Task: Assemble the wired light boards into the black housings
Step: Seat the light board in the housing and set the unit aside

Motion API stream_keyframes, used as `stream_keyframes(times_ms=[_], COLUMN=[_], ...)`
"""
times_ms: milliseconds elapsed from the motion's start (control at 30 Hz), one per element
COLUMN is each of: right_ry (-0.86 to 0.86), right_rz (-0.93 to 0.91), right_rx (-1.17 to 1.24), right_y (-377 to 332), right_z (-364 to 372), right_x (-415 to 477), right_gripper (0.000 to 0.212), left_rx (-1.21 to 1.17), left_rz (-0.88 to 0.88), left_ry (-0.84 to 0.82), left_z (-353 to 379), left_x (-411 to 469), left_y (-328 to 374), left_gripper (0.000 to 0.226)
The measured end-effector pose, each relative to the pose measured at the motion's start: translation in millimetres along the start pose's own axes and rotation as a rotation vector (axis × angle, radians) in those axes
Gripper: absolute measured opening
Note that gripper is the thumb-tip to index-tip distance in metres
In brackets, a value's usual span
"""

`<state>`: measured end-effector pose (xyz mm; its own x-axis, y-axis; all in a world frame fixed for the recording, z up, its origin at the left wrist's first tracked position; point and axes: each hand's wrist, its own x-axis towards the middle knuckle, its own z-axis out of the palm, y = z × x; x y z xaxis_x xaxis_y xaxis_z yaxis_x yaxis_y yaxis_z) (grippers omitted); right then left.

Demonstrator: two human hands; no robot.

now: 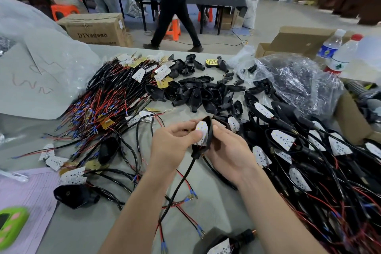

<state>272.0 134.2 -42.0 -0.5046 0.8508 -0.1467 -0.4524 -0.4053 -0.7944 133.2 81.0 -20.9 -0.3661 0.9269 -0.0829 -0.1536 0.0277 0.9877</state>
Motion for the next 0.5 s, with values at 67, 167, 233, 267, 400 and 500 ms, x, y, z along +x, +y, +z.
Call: stream_keyframes(times_ms=[67, 167, 233, 267, 400, 500], right_ry=[0.027, 0.116, 0.112, 0.117, 0.318, 0.386], right_rz=[0.030, 0.064, 0.038, 0.026, -0.092, -0.246], right_rx=[0.023, 0.053, 0.027, -0.011, 0.001, 0.112], right_y=[2.0, 3.0, 1.4, 1.4, -4.2, -19.6], right_z=[-1.4, 1.5, 6.4, 7.8, 11.9, 11.8], right_x=[1.3, 1.2, -1.4, -1.3, 2.8, 3.2], right_gripper=[0.038, 0.037, 0.030, 0.026, 0.040, 0.026], left_rx=[0.180, 0.513, 0.803, 0.893, 0.617, 0.291], left_rz=[0.083, 0.329, 0.586, 0.686, 0.436, -0.010], left_ry=[0.100, 0.121, 0.150, 0.161, 0.017, -0.247], left_z=[4.0, 4.8, 6.8, 8.0, 10.6, 1.3], left_x=[1.7, 4.2, 5.9, 7.5, 5.9, 0.0], left_y=[-5.6, -12.4, -11.6, -10.0, -7.7, -14.9], left_gripper=[0.015, 0.024, 0.017, 0.014, 0.033, 0.043])
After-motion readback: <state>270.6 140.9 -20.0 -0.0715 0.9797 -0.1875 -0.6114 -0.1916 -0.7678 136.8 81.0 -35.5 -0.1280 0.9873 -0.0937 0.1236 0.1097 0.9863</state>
